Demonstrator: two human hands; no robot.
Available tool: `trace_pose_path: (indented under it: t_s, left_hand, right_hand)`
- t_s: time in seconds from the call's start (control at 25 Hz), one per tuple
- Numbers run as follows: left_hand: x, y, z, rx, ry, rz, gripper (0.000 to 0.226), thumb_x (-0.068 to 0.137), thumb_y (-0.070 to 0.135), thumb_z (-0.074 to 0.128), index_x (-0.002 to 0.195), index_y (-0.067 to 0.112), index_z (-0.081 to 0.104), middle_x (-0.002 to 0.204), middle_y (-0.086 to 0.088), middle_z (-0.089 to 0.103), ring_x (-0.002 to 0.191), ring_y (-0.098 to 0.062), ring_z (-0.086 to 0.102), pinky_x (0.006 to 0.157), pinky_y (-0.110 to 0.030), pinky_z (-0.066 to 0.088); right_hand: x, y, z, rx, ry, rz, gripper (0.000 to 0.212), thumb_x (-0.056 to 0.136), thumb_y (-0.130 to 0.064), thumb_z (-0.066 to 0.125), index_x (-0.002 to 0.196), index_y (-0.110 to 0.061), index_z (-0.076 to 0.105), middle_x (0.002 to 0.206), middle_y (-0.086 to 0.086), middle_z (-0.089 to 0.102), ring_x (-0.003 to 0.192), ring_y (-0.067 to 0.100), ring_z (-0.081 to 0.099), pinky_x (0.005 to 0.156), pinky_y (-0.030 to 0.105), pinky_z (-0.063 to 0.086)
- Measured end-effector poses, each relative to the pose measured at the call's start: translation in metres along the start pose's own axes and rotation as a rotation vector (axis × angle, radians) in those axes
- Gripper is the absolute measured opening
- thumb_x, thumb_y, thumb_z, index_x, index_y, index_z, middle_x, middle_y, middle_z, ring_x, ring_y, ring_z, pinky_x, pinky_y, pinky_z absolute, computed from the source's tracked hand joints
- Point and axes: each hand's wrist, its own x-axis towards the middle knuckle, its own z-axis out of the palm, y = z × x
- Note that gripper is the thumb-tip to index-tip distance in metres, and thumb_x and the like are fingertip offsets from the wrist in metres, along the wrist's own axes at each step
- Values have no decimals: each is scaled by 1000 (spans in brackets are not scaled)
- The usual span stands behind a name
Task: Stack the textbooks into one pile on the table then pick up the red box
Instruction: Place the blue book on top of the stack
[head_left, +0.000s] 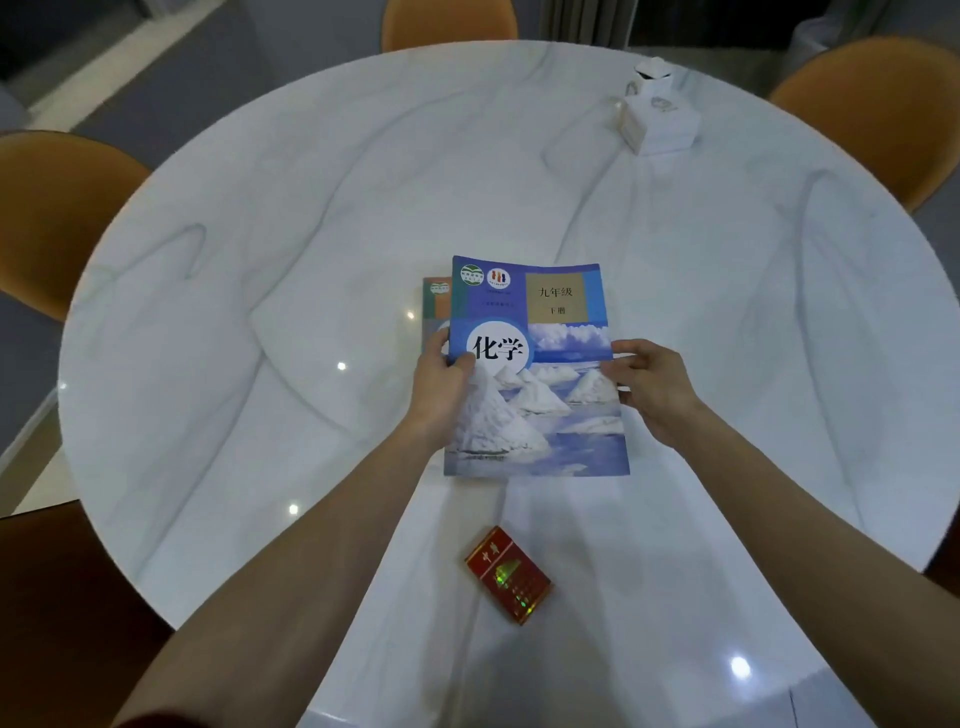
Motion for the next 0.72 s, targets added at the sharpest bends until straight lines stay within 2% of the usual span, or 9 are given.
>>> trace_pose_path:
  t_s: [0.12, 0.24, 0.36, 0.44, 0.52, 0.6, 0.72]
  left_hand:
    - [30, 4, -9, 45, 43, 9, 43, 90, 3, 47, 132, 15, 44, 121, -11, 62, 97, -21, 59, 76, -30, 49]
    - [58, 4, -13, 117, 70, 2, 47, 90, 2, 46, 134, 14, 43, 123, -15, 62, 96, -23, 61, 74, -30, 52]
    - [78, -3, -13, 192, 86, 4, 49, 89, -2, 42, 135, 14, 42, 123, -18, 62, 105, -30, 61, 84, -37, 52]
    - [87, -9, -12, 242, 80, -1, 49, 89, -3, 40, 136, 14, 42, 124, -18, 62, 109, -33, 60, 88, -38, 51]
    - [92, -15, -9, 297, 85, 1, 49, 91, -4, 40, 137, 13, 42, 124, -17, 62, 110, -33, 59, 89, -37, 50]
    - [94, -19, -8, 356, 110, 27, 47, 90, -4, 41, 135, 11, 45, 121, -17, 64, 107, -34, 61, 88, -37, 50]
    - [95, -27, -6, 500, 170, 84, 35, 89, -3, 46, 122, 4, 54, 114, -18, 66, 102, -34, 62, 82, -34, 49]
  right_hand:
    - [32, -12, 23, -49, -20, -8, 23, 85, 6, 58, 104, -6, 59, 77, 7, 61, 68, 20, 58, 67, 32, 50]
    - [63, -14, 42, -125, 7, 22, 20, 86, -1, 61, 105, -6, 60, 96, 13, 64, 84, 27, 62, 77, 38, 53]
    - [85, -7, 55, -207, 43, 41, 30, 84, -3, 63, 114, -1, 61, 104, 15, 64, 87, 26, 60, 77, 36, 52]
    - [95, -2, 61, -267, 67, 40, 30, 84, -5, 63, 115, -3, 63, 113, 17, 67, 90, 25, 60, 85, 39, 55]
    - [97, 1, 65, -324, 82, 31, 31, 86, -7, 61, 117, -4, 62, 120, 17, 65, 97, 27, 61, 92, 37, 53]
    - [97, 4, 68, -397, 96, 5, 31, 89, -9, 59, 119, -3, 61, 122, 15, 65, 108, 30, 62, 87, 29, 48]
    - [97, 8, 70, -486, 110, -45, 29, 91, -10, 56, 118, -1, 62, 120, 17, 66, 109, 31, 62, 90, 28, 47]
